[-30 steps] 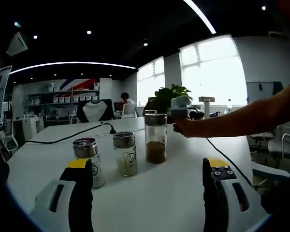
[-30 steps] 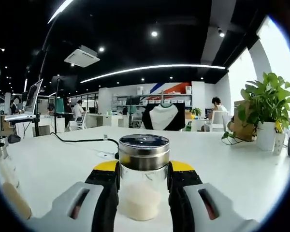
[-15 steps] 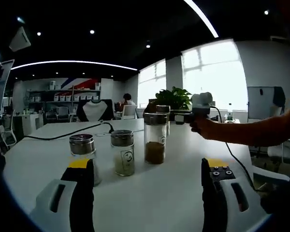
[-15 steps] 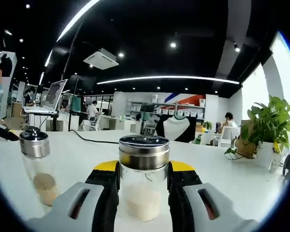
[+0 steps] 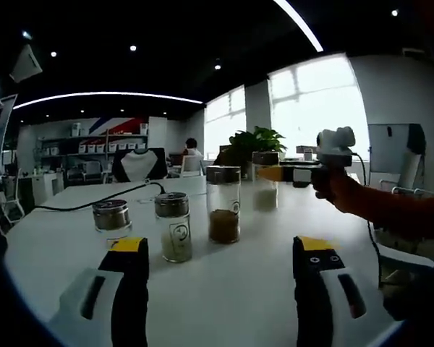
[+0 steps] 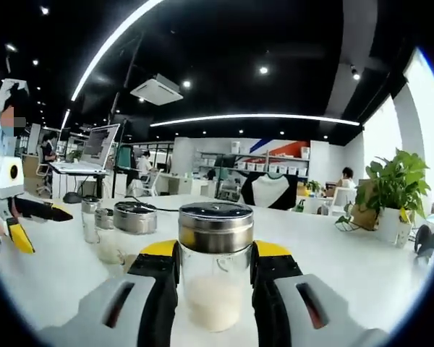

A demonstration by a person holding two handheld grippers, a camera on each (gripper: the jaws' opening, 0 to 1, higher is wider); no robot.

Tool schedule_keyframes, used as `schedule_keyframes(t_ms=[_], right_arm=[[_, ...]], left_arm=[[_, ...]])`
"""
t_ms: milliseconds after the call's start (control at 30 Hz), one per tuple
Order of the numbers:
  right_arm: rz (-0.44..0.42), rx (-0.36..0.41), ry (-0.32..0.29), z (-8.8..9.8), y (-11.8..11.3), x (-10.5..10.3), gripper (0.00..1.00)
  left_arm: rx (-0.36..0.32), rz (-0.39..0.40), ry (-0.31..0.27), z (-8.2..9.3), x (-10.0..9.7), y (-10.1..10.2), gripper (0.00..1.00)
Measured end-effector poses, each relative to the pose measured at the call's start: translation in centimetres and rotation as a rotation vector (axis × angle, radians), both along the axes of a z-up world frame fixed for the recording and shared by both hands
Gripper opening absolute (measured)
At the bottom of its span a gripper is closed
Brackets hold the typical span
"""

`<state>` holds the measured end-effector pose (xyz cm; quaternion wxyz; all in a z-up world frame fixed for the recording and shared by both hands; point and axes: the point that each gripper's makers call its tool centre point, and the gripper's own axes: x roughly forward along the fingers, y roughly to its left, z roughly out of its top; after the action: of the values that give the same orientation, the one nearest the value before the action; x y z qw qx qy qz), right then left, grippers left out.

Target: Rotate the seasoning bottle until the label or dispensing opening points toward the visible target arrow and the bottle remains upright within the marked orientation range

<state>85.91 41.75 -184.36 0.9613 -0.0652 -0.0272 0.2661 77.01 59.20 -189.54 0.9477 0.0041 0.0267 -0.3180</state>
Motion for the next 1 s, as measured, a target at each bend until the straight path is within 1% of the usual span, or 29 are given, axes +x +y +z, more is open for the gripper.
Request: schedule_keyframes(t_ms=[67,100,233,267,300,367,400,467,533,700,767,833,867,900,933,1000], right_arm=[[0.008,-0.004,-0.008,-0.1,0.6,-1.5,0.36],[0.014,-0.011,-0.01,-0.2,0.9,-2.4,0.36],[0.039,0.006,0.0,-0.5,2.1,-4.5,0.36],[0.066,0.018,-0.003,-0.4,3.0,-5.5,0.36],[0.076,0.027,-0.007,-0.3,3.5,-6.0,0.36],[0.095,0.026,-0.012,-0.1,4.4,-6.8,0.36],[0.108,0.018,-0.02,0.1,5.5,-7.4,0.36],[0.135,0.0,-0.032,0.2,6.7,-8.1,0.36],[0.167,0.014,-0.038,0.4,8.0,-8.8,0.36],[0.196,0.039,-0.02,0.2,9.2,-9.6,0.36],[0.219,0.049,-0.009,0.1,9.6,-9.8,0.36],[0.295,0.096,0.005,0.3,10.6,-10.8,0.36],[0.305,0.104,0.006,0.3,10.7,-10.9,0.36],[0.331,0.119,0.021,0.2,11.1,-11.2,0.36],[0.351,0.099,0.012,0.0,11.4,-11.5,0.36],[0.377,0.085,0.01,-0.3,12.0,-11.9,0.36]], left_arm=[[-0.022,-0.006,-0.001,0.1,-0.1,-0.3,0.81],[-0.022,-0.004,-0.003,0.1,-0.1,-0.4,0.8],[0.017,-0.017,-0.031,0.1,-0.5,-1.1,0.74],[0.039,-0.031,-0.038,0.0,-0.7,-1.5,0.73],[0.047,-0.039,-0.038,-0.1,-0.8,-1.7,0.73],[0.054,-0.057,-0.036,-0.2,-1.0,-2.2,0.73],[0.052,-0.056,-0.037,-0.2,-1.0,-2.2,0.73],[0.037,-0.051,-0.045,0.0,-1.0,-2.3,0.71],[0.021,-0.057,-0.051,0.3,-1.1,-2.5,0.69],[0.037,-0.075,-0.067,0.1,-1.4,-3.2,0.68],[0.041,-0.096,-0.069,0.0,-1.6,-3.5,0.66],[0.051,-0.117,-0.076,0.0,-1.8,-3.8,0.65],[0.054,-0.124,-0.078,0.0,-1.8,-3.8,0.64],[0.047,-0.149,-0.081,0.1,-2.0,-4.1,0.63],[0.035,-0.165,-0.078,0.1,-2.2,-4.3,0.63],[0.04,-0.207,-0.059,-0.3,-2.6,-4.9,0.63]])
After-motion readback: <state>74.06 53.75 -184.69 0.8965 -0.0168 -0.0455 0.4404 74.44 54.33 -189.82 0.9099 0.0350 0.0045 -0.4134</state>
